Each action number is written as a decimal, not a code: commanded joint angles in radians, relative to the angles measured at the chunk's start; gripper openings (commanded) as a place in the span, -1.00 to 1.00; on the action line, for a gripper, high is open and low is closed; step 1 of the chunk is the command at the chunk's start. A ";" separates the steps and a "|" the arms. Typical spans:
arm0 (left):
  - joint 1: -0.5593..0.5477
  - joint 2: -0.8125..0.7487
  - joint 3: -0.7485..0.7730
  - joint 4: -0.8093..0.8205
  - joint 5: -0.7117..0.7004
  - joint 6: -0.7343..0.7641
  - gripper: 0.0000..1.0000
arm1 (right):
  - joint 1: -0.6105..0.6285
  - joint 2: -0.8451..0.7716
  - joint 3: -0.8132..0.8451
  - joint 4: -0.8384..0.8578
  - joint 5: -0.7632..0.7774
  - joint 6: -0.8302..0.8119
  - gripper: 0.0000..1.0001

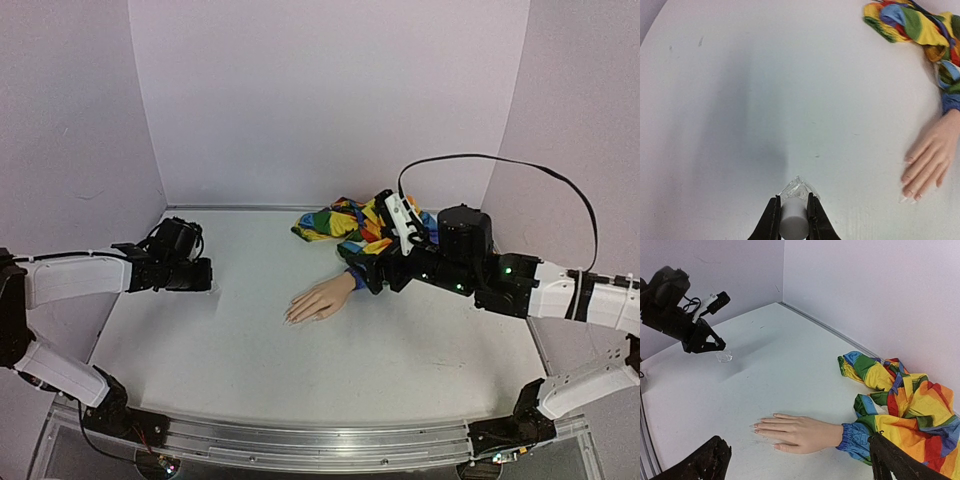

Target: Paint the nails

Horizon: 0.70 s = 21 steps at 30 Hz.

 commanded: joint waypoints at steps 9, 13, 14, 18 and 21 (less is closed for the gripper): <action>0.046 0.141 -0.022 0.045 -0.193 -0.147 -1.00 | -0.001 -0.079 -0.035 0.058 0.092 0.022 0.96; 0.046 0.179 -0.023 0.043 -0.194 -0.170 -0.99 | -0.001 -0.096 -0.044 0.075 0.106 0.022 0.96; 0.046 0.186 -0.023 0.044 -0.191 -0.176 -0.96 | -0.001 -0.099 -0.046 0.078 0.112 0.021 0.96; 0.046 0.214 -0.023 0.043 -0.176 -0.187 -0.88 | -0.002 -0.102 -0.048 0.083 0.147 0.023 0.97; 0.046 0.215 -0.025 0.042 -0.170 -0.192 -0.67 | -0.001 -0.101 -0.048 0.088 0.211 0.053 0.96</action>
